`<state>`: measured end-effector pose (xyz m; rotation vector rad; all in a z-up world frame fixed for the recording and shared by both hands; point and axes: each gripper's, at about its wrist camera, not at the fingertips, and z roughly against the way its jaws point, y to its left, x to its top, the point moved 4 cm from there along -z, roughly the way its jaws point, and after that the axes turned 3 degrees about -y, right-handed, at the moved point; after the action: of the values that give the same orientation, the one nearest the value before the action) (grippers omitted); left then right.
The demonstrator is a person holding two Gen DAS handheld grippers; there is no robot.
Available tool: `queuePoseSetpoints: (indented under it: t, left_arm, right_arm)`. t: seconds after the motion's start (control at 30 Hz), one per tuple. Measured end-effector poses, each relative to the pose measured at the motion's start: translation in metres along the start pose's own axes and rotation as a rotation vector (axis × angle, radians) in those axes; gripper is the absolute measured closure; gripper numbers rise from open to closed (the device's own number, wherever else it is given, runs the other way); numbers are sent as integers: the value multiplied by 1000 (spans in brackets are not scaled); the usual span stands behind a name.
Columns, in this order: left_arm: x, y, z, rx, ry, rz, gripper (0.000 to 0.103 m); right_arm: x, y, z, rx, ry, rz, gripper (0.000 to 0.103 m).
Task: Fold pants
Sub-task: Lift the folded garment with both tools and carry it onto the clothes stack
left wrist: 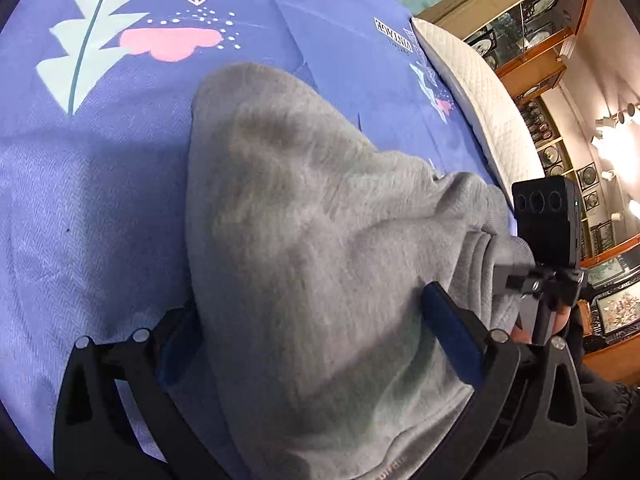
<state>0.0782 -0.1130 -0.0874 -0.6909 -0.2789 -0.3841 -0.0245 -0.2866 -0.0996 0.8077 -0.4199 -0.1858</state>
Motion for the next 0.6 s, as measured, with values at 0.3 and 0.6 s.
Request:
queuePoseSetpoints:
  t: [0.3, 0.6]
  left_arm:
    - [9, -18, -8, 28, -14, -32, 4]
    - [9, -37, 25, -39, -156, 15, 22]
  right_arm:
    - [-16, 13, 3, -69, -5, 185, 25]
    - [-19, 70, 27, -138, -151, 441, 49]
